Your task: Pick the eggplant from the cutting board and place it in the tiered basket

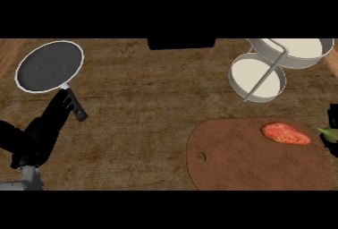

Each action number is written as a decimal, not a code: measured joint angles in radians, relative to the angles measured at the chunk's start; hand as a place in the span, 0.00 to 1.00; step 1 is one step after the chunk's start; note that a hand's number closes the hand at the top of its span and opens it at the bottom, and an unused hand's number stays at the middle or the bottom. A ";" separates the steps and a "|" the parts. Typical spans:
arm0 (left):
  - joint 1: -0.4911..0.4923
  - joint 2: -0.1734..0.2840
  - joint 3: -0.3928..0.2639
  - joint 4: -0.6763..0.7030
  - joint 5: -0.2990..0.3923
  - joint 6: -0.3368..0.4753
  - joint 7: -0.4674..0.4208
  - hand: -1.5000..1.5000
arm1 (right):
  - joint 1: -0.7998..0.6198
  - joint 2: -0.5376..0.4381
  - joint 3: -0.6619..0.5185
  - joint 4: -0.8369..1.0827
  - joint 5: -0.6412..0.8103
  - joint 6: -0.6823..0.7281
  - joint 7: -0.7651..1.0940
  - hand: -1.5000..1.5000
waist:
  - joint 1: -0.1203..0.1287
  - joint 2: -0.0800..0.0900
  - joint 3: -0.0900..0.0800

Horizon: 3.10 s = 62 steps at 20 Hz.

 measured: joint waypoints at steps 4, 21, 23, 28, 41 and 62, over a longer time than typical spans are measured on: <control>0.008 -0.002 -0.001 0.007 -0.001 -0.006 -0.009 0.50 | -0.045 0.001 -0.194 0.089 -0.224 -0.037 -0.165 1.00 | 0.001 -0.002 0.000; -0.047 -0.023 -0.008 0.029 -0.031 -0.035 0.012 0.50 | -0.322 -0.194 -0.413 0.389 -0.596 0.326 -0.431 1.00 | 0.050 -0.001 -0.010; -0.042 -0.027 -0.005 0.019 -0.036 -0.038 0.014 0.50 | -0.347 -0.176 -0.394 0.339 -0.601 0.335 -0.372 1.00 | 0.049 -0.002 -0.010; -0.036 -0.038 -0.009 0.011 -0.050 -0.046 0.017 0.50 | -0.459 -0.112 -0.320 0.261 -0.599 0.332 -0.186 1.00 | 0.054 -0.001 -0.011; -0.059 -0.064 0.020 0.038 -0.073 -0.064 0.013 0.50 | -0.612 0.064 -0.168 0.226 -0.488 0.286 0.078 1.00 | 0.052 -0.001 -0.011; -0.046 -0.086 0.036 0.007 -0.094 -0.092 0.026 0.50 | -0.744 0.233 -0.182 0.497 -0.290 0.005 -0.098 0.00 | 0.055 -0.014 -0.020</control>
